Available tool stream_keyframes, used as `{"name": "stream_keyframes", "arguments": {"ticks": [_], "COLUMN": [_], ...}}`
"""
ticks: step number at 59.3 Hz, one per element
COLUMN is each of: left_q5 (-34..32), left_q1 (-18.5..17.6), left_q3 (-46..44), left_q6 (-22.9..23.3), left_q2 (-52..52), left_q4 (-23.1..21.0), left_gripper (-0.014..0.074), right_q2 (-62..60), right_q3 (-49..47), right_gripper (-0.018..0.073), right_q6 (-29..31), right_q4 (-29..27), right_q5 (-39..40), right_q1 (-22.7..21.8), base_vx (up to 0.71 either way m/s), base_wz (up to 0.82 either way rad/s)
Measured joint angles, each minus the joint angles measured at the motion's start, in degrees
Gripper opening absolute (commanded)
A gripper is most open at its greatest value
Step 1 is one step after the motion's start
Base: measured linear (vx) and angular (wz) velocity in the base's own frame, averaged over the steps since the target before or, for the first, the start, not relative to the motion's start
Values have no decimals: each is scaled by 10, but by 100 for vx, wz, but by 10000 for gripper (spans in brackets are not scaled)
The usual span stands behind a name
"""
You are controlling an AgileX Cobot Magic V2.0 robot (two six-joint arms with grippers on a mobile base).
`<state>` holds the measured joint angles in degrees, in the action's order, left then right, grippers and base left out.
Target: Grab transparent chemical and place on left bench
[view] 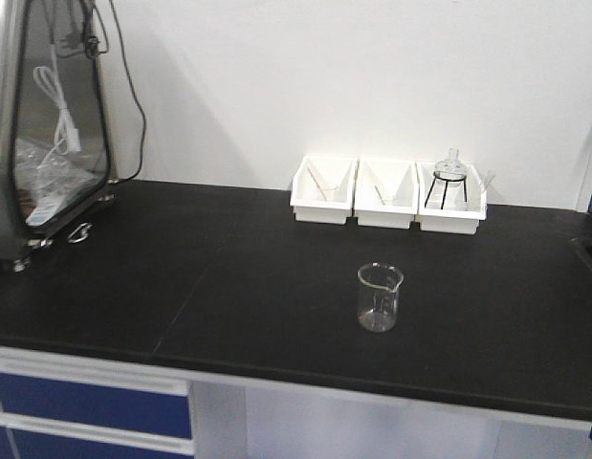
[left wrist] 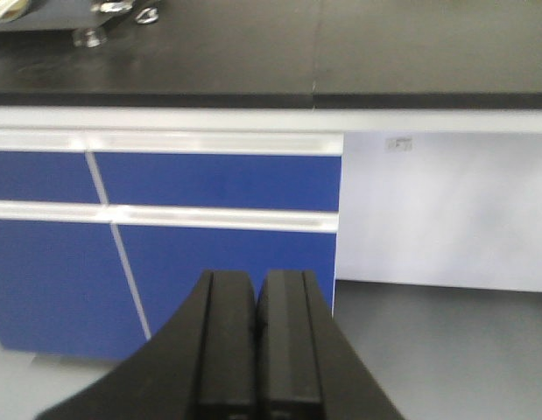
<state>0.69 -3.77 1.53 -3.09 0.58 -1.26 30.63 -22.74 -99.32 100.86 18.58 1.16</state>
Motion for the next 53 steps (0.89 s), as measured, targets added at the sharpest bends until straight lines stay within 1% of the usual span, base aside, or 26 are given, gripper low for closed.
{"name": "stream_keyframes", "arguments": {"ticks": [53], "left_q5": [0], "left_q1": [0], "left_q3": [0], "left_q6": [0], "left_q2": [0], "left_q4": [0], "left_gripper": [-3], "right_q2": [0], "right_q3": [0], "right_gripper": [-3], "right_q6": [0], "right_q4": [0], "right_q5": [0], "right_q1": [0], "base_vx": [34], "base_wz": [-19]}}
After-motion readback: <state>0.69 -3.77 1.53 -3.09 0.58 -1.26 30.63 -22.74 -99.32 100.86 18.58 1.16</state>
